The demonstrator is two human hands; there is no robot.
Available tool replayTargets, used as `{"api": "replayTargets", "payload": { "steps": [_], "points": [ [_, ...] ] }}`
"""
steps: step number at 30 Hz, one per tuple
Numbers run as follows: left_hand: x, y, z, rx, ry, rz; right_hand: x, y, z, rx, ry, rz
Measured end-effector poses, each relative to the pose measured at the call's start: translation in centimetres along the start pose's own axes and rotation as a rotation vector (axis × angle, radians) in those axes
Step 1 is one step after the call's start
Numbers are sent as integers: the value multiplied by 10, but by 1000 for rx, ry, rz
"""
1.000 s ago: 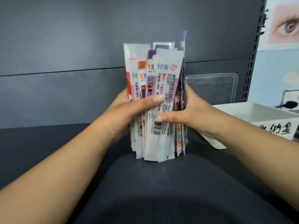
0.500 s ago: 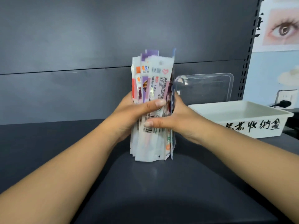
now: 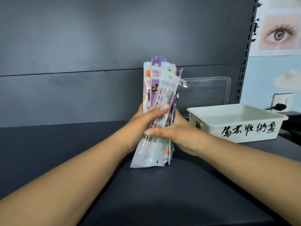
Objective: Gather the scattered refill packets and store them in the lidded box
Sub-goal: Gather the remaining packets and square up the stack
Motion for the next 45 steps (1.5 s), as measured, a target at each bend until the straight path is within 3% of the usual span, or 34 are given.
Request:
{"api": "replayTargets", "payload": {
  "steps": [12, 17, 22, 26, 31, 38, 45],
  "points": [
    [-39, 11, -17, 236, 12, -31, 54, 4, 5, 51, -50, 141],
    [-31, 2, -5, 99, -17, -32, 45, 1, 8, -2, -17, 115],
    [-23, -6, 10, -73, 22, -11, 36, -11, 32, -208, 163, 114],
    [-21, -2, -5, -21, 106, 24, 39, -14, 41, -278, 264, 138],
    [-16, 1, -19, 2, 280, 97, 35, -3, 24, -135, 153, 124],
    [-30, 4, -31, 160, 400, 103, 53, -3, 30, -193, 82, 165],
    [-23, -7, -47, 87, 350, 34, 66, -2, 48, -180, 51, 186]
  ]
}}
Point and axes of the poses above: each hand's wrist, its own y-axis away from the middle knuckle, its own z-axis out of the back of the hand, x = y × z, the point moved 10 cm from there along -y, towards the middle knuckle, and after that the axes turned 12 degrees about -x, right-handed, at the moved point
